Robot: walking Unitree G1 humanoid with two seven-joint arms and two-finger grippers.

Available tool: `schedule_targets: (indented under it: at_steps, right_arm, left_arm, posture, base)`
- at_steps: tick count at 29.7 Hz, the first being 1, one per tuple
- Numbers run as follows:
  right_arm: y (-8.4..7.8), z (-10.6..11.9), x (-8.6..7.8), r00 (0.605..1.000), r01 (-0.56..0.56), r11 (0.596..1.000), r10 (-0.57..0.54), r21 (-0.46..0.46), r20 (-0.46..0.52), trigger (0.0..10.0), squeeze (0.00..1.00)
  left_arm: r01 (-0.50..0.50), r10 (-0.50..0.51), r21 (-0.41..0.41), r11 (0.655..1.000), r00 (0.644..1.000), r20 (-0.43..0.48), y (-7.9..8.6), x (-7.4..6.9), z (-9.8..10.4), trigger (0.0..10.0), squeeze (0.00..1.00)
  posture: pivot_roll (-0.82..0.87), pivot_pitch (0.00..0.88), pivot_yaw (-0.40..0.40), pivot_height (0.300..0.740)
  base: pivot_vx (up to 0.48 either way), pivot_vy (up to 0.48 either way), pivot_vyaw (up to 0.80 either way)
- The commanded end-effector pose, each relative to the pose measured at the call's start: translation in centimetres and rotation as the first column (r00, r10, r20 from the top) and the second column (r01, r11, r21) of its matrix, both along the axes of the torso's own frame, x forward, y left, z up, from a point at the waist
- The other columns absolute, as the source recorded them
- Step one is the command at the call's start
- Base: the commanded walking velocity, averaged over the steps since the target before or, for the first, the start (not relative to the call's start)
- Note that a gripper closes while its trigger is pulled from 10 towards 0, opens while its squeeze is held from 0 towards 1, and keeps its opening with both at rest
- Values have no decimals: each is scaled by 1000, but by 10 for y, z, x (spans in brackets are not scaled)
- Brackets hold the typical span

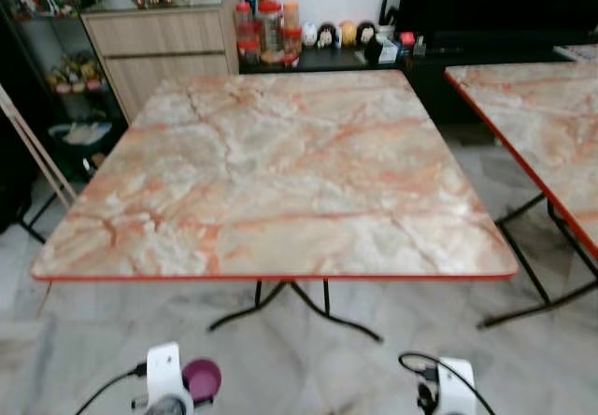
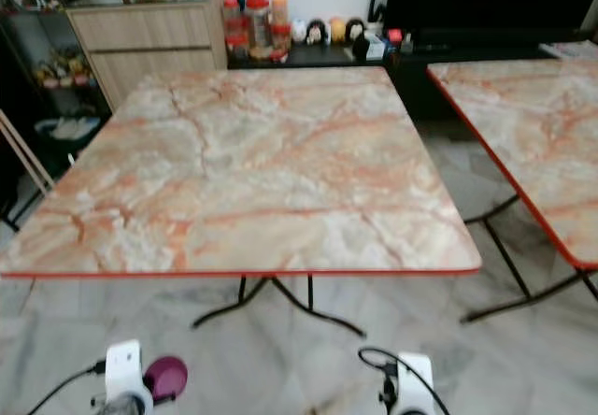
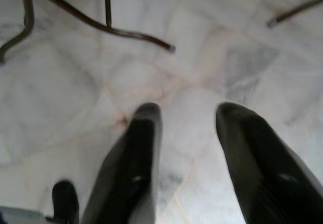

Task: Setting the table

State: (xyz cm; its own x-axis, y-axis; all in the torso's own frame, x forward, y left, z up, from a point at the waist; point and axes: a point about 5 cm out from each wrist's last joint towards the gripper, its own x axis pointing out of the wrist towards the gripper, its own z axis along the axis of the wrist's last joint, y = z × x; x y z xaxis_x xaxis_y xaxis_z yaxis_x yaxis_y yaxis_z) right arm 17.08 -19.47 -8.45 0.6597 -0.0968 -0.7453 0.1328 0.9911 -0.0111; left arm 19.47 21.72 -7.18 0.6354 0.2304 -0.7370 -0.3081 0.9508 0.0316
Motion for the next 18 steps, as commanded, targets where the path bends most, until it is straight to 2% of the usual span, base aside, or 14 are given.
schedule_targets:
  at_steps: [1, 8, 12, 18]
  right_arm:
    - [-2, 1, 1, 1000, 2, 1000, -2, -1, 5, 10000, 0]
    - [-4, 0, -1, 1000, 16, 1000, -16, 4, -4, 10000, 0]
    - [-3, 0, -2, 1000, 9, 1000, -9, 5, -1, 10000, 0]
    - [-1, 0, -2, 1000, -18, 1000, 18, 1, 0, 10000, 0]
  left_arm:
    - [19, -19, 1, 1000, 1000, 17, -3, 6, 3, 10000, 0]
    - [30, -30, 2, 1000, 999, 18, -3, 6, 3, 10000, 0]
    - [39, -39, 1, 999, 999, 17, -4, 6, 2, 10000, 0]
    - [47, -47, 1, 999, 999, 13, -5, 5, 2, 10000, 0]
  posture:
    - [-62, 0, 26, 740]
    - [-61, 0, 27, 740]
    - [-66, 0, 29, 740]
    - [-68, 0, 30, 740]
  base:
    - [0, -428, 0]
    - [0, -426, 0]
    - [0, -427, -627]
    - [0, -424, 0]
